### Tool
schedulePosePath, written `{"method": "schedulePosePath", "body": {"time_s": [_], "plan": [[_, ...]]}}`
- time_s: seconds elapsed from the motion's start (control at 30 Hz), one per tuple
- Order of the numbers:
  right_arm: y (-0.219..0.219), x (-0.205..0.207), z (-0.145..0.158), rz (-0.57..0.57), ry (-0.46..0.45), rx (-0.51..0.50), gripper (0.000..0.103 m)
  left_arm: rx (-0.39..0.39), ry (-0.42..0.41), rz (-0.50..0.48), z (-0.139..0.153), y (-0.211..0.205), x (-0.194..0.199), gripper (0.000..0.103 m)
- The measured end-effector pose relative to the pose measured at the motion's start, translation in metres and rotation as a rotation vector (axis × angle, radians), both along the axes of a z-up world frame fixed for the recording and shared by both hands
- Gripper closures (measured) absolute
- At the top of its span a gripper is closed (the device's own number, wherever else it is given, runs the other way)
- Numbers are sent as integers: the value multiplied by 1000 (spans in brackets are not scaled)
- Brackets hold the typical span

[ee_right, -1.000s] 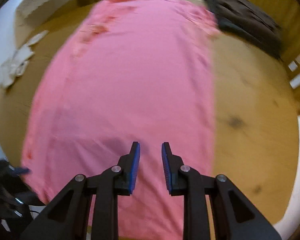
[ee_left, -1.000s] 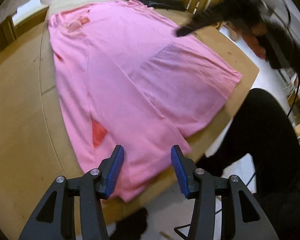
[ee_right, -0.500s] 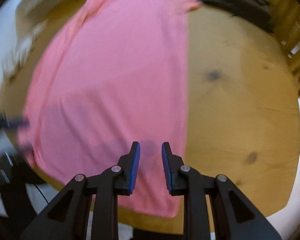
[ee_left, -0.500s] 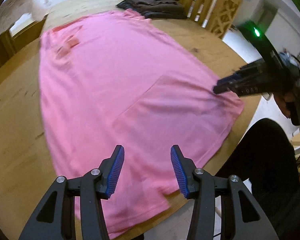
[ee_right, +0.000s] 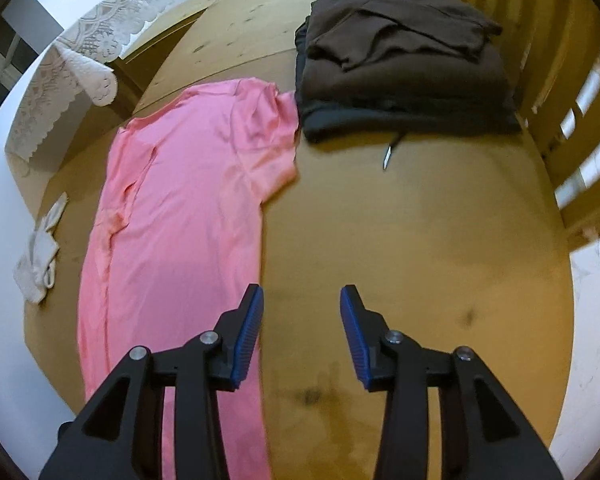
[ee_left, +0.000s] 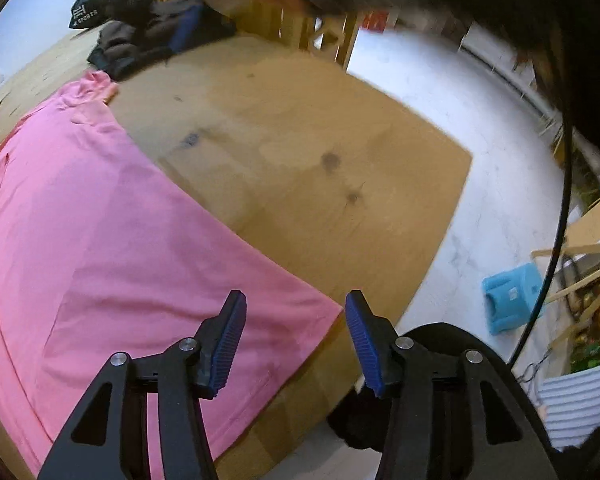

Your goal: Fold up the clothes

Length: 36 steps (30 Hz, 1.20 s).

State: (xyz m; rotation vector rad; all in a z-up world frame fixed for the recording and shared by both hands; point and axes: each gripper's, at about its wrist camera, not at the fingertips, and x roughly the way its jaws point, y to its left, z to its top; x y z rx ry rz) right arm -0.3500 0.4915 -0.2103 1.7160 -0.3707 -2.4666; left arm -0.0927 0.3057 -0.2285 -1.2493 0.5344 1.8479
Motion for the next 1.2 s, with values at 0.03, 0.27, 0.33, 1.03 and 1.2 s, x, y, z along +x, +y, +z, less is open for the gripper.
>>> {"method": "schedulePosePath", "body": {"time_s": [0.03, 0.27, 0.33, 1.03, 1.2], "plan": [[-3, -15, -9, 3, 3, -3, 63, -20, 2, 4, -6, 3, 0, 53], [-1, -82, -27, -22, -5, -54, 63, -5, 3, 42, -16, -3, -8, 62], [-5, -102, -35, -22, -16, -69, 63, 33, -53, 74, -18, -14, -16, 99], [-32, -186, -59, 4, -4, -90, 100, 317, -275, 224, -22, -69, -64, 103], [-43, -191, -32, 12, 29, -93, 100, 374, -288, 292, -13, -87, -71, 103]]}}
